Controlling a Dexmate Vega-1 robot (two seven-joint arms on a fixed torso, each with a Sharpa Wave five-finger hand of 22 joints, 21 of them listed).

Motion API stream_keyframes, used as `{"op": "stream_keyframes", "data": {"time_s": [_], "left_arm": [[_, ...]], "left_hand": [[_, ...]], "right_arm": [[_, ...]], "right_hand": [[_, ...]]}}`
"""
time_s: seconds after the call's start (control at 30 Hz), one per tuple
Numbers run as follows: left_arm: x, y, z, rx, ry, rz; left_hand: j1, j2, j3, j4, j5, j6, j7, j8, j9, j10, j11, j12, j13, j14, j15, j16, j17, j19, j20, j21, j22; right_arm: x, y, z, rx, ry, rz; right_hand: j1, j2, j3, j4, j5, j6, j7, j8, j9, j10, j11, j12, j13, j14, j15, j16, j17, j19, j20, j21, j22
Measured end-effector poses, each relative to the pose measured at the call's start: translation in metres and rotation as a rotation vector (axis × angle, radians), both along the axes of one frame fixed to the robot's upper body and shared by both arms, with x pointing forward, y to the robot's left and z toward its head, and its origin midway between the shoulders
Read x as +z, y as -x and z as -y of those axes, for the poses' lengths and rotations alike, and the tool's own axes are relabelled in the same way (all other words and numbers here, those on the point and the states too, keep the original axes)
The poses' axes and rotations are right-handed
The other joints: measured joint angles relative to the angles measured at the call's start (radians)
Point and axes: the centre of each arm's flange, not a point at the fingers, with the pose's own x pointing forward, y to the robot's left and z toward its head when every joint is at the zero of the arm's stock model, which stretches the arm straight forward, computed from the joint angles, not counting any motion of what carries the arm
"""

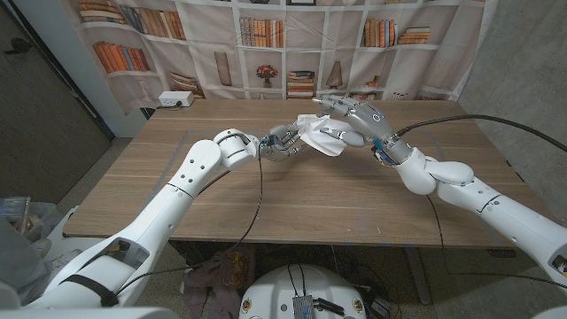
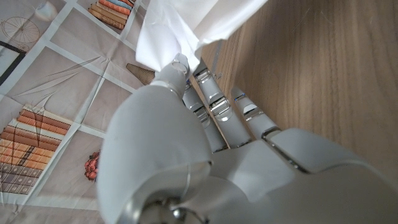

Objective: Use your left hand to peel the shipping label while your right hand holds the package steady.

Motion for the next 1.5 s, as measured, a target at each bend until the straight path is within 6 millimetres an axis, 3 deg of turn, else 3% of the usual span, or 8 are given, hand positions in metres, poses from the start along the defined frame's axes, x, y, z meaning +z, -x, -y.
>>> {"op": "stream_keyframes", "data": {"time_s": [0.23, 0.5, 0.87, 1.03, 1.5], "left_arm": [[0.0, 0.001, 0.0, 0.001, -0.004, -0.005], [0.0, 0.002, 0.001, -0.003, -0.005, -0.002], [-0.001, 0.004, 0.002, -0.005, -0.003, -0.009], [-0.002, 0.004, 0.003, -0.003, -0.002, -0.014], [-0.003, 0.006, 0.005, -0.004, 0.002, -0.027]], "left_hand": [[-0.005, -0.005, 0.0, 0.0, 0.0, 0.0, 0.0, 0.0, 0.0, 0.0, 0.0, 0.0, 0.002, 0.0, 0.0, -0.006, 0.0, -0.011, 0.007, -0.007, 0.0], [-0.005, -0.005, 0.0, 0.0, 0.0, 0.004, 0.004, 0.0, 0.0, 0.0, 0.0, 0.0, 0.004, 0.0, 0.0, -0.006, 0.0, -0.023, 0.006, -0.007, 0.0], [-0.005, -0.005, 0.0, 0.0, 0.0, 0.008, 0.007, 0.0, 0.0, 0.004, 0.0, -0.004, 0.004, 0.001, 0.002, -0.006, 0.005, -0.029, 0.0, -0.007, 0.0], [-0.005, -0.005, 0.004, -0.004, 0.0, 0.011, 0.011, 0.0, 0.0, 0.006, -0.001, -0.004, 0.001, 0.005, -0.002, -0.006, 0.005, -0.029, 0.0, -0.007, 0.0], [-0.005, -0.005, 0.004, -0.004, 0.0, 0.011, 0.011, 0.0, 0.0, 0.013, 0.002, 0.004, -0.002, 0.007, -0.003, -0.007, 0.005, -0.036, 0.007, -0.007, 0.0]], "right_arm": [[-0.001, -0.007, 0.002, -0.008, -0.006, 0.013], [-0.004, -0.015, 0.003, -0.014, -0.025, 0.026], [-0.01, -0.024, 0.002, -0.015, -0.027, 0.042], [-0.011, -0.026, 0.001, -0.014, -0.022, 0.052], [-0.012, -0.032, -0.003, -0.02, -0.003, 0.069]], "right_hand": [[0.004, -0.004, -0.004, 0.004, 0.0, -0.018, 0.017, 0.0, 0.0, 0.0, 0.0, -0.007, 0.0, 0.0, 0.0, 0.0, 0.003, 0.0, 0.0, 0.0, 0.0], [0.012, -0.012, -0.017, 0.008, 0.0, -0.148, 0.057, -0.02, 0.0, -0.002, 0.002, -0.015, 0.004, -0.01, 0.001, 0.0, 0.003, -0.001, 0.001, 0.0, 0.005], [0.018, -0.005, -0.021, 0.012, 0.0, -0.253, 0.077, -0.02, 0.0, -0.017, 0.001, -0.03, 0.005, -0.061, 0.0, -0.011, 0.003, -0.06, 0.004, -0.017, 0.002], [0.021, -0.002, -0.021, 0.012, 0.0, -0.264, 0.081, -0.02, 0.002, -0.017, 0.001, -0.03, 0.005, -0.078, 0.002, -0.014, 0.003, -0.085, 0.002, -0.024, 0.002], [0.022, -0.001, -0.025, 0.017, 0.0, -0.283, 0.089, -0.02, 0.002, -0.016, 0.001, -0.03, 0.009, -0.099, 0.006, -0.014, 0.0, -0.097, 0.004, -0.028, 0.002]]}}
